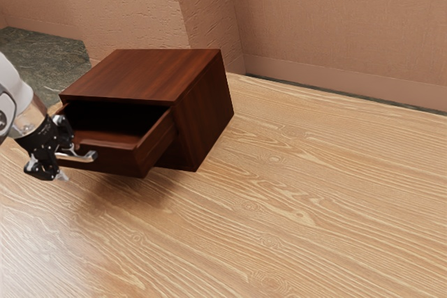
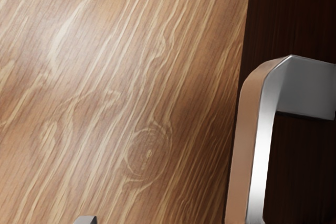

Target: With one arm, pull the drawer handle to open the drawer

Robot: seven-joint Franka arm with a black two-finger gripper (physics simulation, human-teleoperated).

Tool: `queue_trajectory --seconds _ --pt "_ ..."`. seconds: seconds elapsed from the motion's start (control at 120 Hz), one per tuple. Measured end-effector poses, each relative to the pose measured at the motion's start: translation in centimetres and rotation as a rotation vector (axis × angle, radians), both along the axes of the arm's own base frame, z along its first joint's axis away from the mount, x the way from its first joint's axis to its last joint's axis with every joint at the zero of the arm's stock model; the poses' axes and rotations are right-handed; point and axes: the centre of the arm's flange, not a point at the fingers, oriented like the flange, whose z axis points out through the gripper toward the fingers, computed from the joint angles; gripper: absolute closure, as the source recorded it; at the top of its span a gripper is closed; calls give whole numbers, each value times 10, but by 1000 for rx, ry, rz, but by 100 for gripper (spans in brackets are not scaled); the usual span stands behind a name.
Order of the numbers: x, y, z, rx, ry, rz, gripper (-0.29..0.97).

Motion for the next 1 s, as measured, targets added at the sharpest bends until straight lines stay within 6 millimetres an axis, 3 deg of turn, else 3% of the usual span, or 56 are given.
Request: queue_trajectory --seconds 0.558,1.0 --pt "-28 -12 2 23 -19 18 37" --pt "-34 -11 12 40 -36 23 36"
